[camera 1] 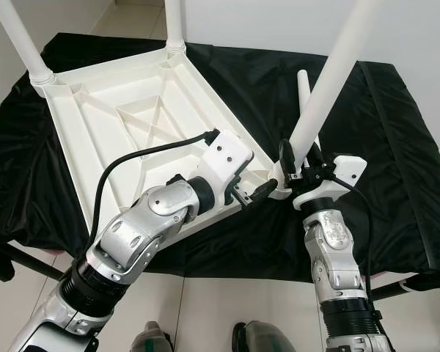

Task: Building children table

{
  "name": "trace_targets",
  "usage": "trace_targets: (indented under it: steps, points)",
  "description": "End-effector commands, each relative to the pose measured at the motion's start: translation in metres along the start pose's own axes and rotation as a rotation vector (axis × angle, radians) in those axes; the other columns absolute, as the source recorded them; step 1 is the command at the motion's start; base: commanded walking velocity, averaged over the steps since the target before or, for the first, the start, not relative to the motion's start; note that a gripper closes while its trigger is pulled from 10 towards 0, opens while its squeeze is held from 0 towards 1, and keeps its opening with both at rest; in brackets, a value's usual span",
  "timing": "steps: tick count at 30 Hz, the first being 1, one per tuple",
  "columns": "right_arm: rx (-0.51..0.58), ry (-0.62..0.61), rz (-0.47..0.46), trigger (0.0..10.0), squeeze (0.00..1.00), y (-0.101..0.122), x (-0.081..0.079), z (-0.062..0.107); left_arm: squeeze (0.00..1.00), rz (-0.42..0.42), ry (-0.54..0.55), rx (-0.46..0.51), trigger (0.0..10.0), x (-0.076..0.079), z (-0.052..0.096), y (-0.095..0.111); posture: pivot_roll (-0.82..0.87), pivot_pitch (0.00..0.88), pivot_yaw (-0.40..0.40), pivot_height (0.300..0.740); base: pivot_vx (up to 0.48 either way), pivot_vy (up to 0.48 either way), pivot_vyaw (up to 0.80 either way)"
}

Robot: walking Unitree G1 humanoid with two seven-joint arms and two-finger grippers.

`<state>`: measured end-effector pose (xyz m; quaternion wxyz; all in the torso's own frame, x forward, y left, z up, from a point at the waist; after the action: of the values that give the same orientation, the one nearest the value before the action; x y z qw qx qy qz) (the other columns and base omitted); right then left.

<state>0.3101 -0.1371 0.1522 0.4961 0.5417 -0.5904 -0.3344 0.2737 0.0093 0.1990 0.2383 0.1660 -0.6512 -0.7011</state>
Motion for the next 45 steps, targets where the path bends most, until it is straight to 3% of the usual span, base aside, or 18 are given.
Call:
trace_targets:
  steps: [1,10,25,39,45]
  points:
    - [-0.304,0.078,0.008,10.0,0.00,-0.064,-0.017,0.036,0.00,0.000,-0.098,-0.018,10.0,0.011,0.001,-0.001,-0.04,0.098,0.021,0.740,0.000,0.000,0.00]
    - [-0.281,0.080,0.009,10.0,0.00,-0.062,-0.019,0.041,0.00,-0.002,-0.099,-0.015,10.0,0.011,0.001,0.000,-0.04,0.099,0.020,0.740,0.000,0.000,0.00]
    - [-0.265,0.029,-0.020,10.0,0.00,-0.068,-0.007,0.057,0.00,-0.007,-0.099,-0.017,10.0,0.009,0.002,0.002,-0.04,0.107,0.033,0.740,0.000,0.000,0.00]
    - [-0.272,0.027,0.005,10.0,0.00,-0.072,-0.004,0.058,0.00,-0.011,-0.101,-0.019,10.0,0.009,0.003,0.002,-0.03,0.108,0.038,0.740,0.000,0.000,0.00]
    - [-0.283,0.007,-0.012,10.0,0.00,-0.072,-0.002,0.051,0.00,-0.011,-0.102,-0.019,10.0,0.009,0.003,0.002,-0.03,0.107,0.038,0.740,0.000,0.000,0.00]
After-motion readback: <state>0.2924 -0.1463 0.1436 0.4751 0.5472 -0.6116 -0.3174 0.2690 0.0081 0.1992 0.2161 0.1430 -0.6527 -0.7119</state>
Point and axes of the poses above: a point about 5 cm out from each wrist's last joint towards the gripper, its own z axis pointing back from the gripper into the wrist, its own y axis along the axis of the wrist's last joint, x = y × z, the point moved 3 cm from there along -z, pointing out of the wrist towards the gripper, and after that the axes turned 13 degrees about z, right-handed, at the moved point
